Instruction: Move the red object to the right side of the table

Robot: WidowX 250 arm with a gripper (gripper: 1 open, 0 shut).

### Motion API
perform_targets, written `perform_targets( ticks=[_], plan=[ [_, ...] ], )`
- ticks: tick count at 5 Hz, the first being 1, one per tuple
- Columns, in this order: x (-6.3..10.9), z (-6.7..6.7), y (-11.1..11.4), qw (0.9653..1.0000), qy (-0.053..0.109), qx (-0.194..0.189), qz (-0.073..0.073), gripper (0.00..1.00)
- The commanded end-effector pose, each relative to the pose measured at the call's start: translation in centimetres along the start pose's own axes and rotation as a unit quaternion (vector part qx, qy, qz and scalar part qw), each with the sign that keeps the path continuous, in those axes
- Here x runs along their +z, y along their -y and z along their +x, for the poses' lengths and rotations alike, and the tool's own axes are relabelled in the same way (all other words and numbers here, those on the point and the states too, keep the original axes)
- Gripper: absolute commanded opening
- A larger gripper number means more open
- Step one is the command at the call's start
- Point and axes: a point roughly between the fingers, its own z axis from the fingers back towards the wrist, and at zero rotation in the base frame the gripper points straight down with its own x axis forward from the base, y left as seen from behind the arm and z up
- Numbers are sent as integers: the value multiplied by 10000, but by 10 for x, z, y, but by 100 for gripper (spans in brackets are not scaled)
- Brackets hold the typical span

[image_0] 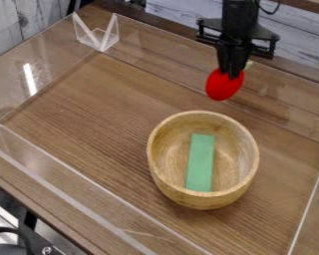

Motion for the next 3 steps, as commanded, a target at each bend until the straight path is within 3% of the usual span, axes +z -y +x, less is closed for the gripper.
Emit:
perform_targets(
  ticks=[1,3],
  plan=[
    [12,5,-4,9992,326,240,-18,0],
    [2,5,-20,9981,305,532,8,0]
  ],
)
